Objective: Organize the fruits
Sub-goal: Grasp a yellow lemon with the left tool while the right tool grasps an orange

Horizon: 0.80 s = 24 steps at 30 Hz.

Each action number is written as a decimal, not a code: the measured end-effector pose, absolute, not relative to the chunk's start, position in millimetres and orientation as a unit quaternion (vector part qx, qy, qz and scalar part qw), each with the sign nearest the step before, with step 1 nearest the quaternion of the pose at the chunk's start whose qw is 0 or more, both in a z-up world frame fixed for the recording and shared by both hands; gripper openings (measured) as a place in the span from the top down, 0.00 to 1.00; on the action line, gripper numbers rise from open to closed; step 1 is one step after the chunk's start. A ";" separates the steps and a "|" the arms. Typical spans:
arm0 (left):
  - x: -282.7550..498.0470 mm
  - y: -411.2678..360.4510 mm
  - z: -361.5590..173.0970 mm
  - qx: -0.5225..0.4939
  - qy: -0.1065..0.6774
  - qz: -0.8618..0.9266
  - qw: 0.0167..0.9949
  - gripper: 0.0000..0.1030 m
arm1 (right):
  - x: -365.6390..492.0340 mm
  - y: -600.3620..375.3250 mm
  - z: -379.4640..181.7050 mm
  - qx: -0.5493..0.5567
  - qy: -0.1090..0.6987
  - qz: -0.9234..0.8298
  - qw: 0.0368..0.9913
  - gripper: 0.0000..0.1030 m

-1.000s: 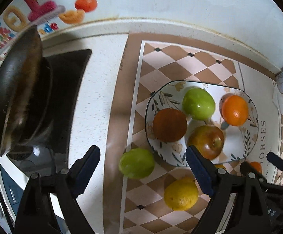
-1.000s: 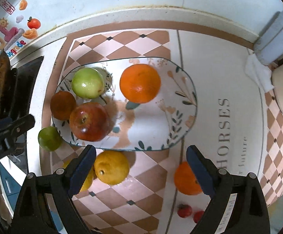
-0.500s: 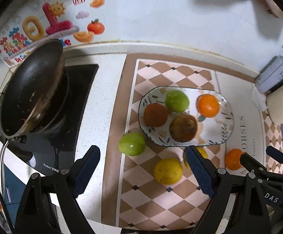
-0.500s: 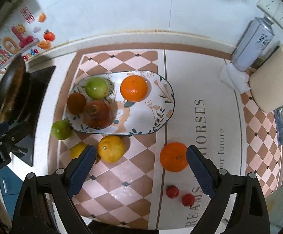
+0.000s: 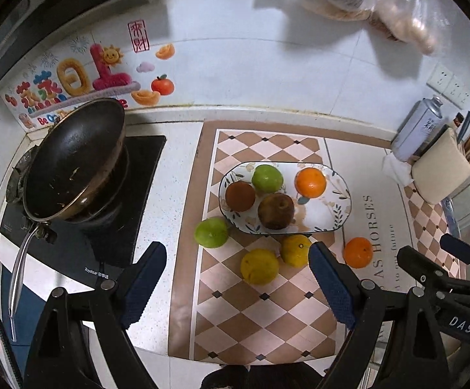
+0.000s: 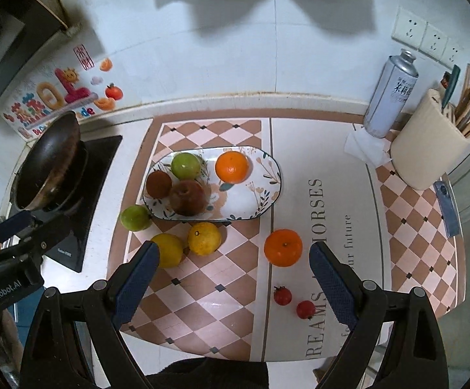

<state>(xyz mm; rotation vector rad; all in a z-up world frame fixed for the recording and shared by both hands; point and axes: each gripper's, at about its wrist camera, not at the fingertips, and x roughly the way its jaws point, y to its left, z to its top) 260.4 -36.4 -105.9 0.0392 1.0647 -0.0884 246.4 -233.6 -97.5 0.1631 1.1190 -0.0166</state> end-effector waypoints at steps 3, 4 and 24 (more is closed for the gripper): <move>254.3 -36.7 -100.5 0.018 0.503 -0.043 0.863 0.13 | 239.9 -233.9 -90.1 0.081 0.524 -0.005 0.848 0.07; 252.6 -36.4 -99.0 0.017 0.502 -0.044 0.864 0.13 | 238.2 -233.6 -88.6 0.083 0.523 -0.003 0.848 0.07; 302.4 -35.9 -212.0 0.003 0.619 -0.025 0.785 0.05 | 281.4 -315.2 -227.5 0.182 0.618 -0.045 0.763 0.07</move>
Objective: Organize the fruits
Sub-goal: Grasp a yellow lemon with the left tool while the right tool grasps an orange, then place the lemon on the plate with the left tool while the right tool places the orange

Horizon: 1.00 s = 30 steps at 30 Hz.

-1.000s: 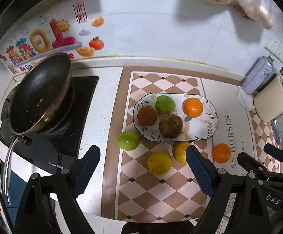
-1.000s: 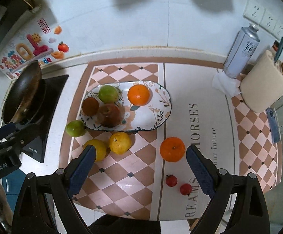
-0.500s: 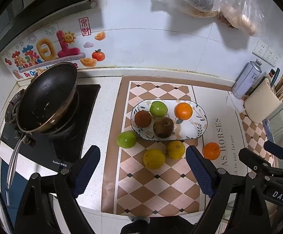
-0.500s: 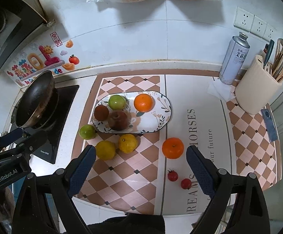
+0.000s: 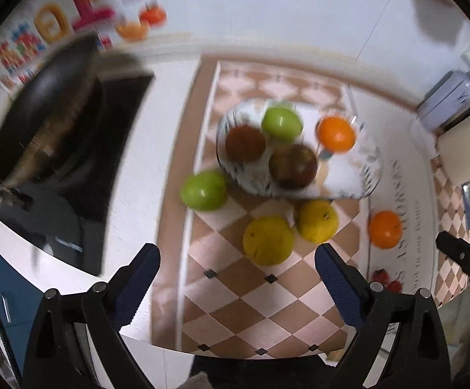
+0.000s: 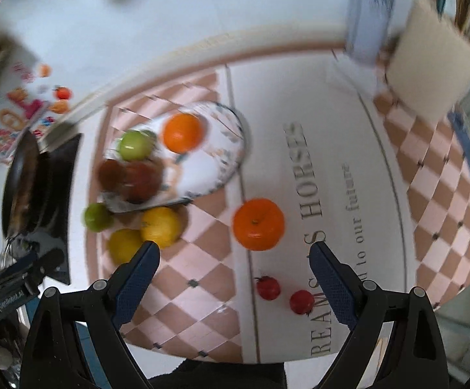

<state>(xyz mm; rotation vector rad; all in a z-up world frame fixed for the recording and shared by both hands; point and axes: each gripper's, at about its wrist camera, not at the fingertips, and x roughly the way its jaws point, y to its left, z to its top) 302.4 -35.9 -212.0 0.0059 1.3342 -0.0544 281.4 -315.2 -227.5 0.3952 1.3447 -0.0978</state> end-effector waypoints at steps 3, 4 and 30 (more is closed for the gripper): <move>311.4 -43.3 -246.7 0.009 0.648 -0.022 0.761 0.05 | 291.9 -324.8 -260.8 0.187 0.637 -0.049 0.746 0.07; 314.4 -45.4 -255.6 0.010 0.656 -0.022 0.755 0.05 | 294.6 -326.4 -270.3 0.187 0.643 -0.050 0.741 0.07; 297.2 -69.3 -319.4 0.023 0.698 -0.090 0.710 0.40 | 304.1 -289.6 -336.4 0.179 0.699 0.017 0.692 0.36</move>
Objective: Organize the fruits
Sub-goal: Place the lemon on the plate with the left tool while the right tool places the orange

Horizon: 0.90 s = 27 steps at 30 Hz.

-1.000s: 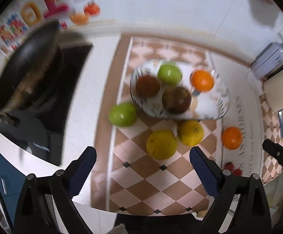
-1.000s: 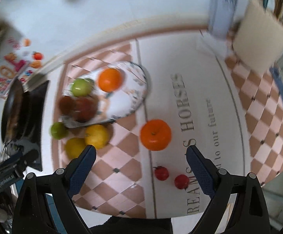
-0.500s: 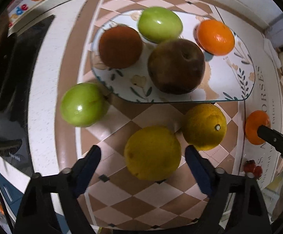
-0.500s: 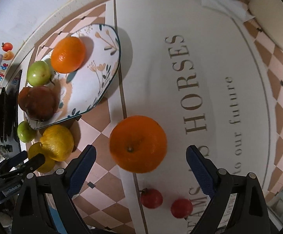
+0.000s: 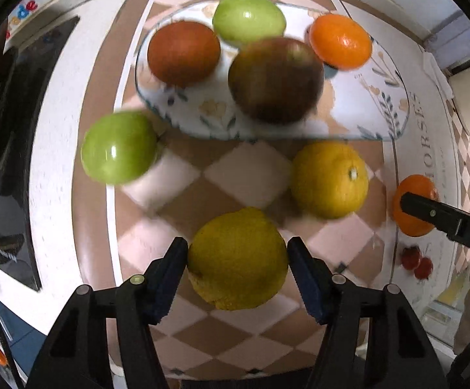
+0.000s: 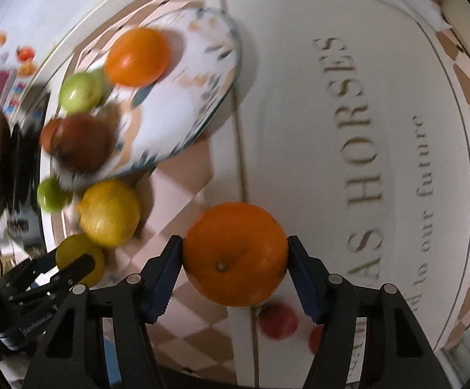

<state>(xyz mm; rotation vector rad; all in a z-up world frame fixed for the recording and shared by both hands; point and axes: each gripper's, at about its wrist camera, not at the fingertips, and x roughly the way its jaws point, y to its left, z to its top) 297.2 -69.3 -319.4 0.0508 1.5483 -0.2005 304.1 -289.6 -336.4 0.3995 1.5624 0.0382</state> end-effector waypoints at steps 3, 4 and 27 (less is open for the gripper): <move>285.6 -62.8 -318.7 0.016 0.698 -0.090 0.710 0.40 | 297.8 -277.0 -345.0 0.176 0.708 0.024 0.683 0.34; 284.2 -60.5 -318.6 0.013 0.698 -0.089 0.710 0.40 | 296.2 -274.3 -349.1 0.179 0.712 0.025 0.679 0.35; 361.7 -125.6 -244.2 -0.102 0.665 -0.163 0.722 0.40 | 412.0 -336.2 -284.1 0.287 0.648 0.052 0.703 0.36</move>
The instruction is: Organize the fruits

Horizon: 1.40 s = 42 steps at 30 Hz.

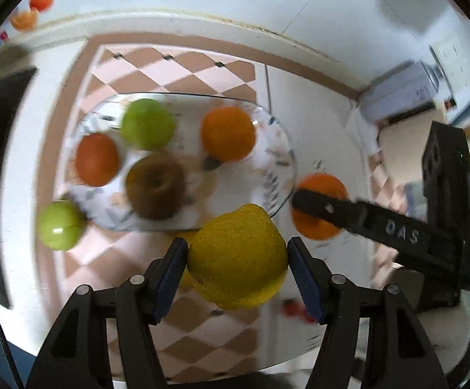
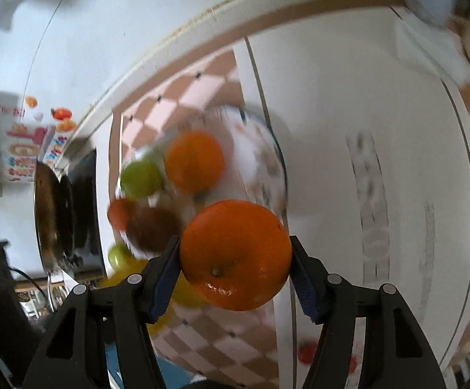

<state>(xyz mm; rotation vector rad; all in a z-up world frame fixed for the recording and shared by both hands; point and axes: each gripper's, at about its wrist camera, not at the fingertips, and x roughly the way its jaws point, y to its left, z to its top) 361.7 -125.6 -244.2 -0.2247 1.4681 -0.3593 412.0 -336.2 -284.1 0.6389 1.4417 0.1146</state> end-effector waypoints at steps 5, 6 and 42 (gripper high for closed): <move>395.5 -143.5 -268.0 -0.125 0.690 -0.137 0.699 0.40 | 453.7 -333.2 -302.2 0.279 0.668 0.056 0.687 0.36; 399.7 -145.5 -272.3 -0.124 0.694 -0.132 0.696 0.40 | 455.9 -332.1 -305.6 0.278 0.671 0.058 0.685 0.36; 346.3 -66.9 -190.9 0.031 0.589 -0.027 0.807 0.14 | 338.4 -276.4 -197.1 0.080 0.595 -0.036 0.799 0.08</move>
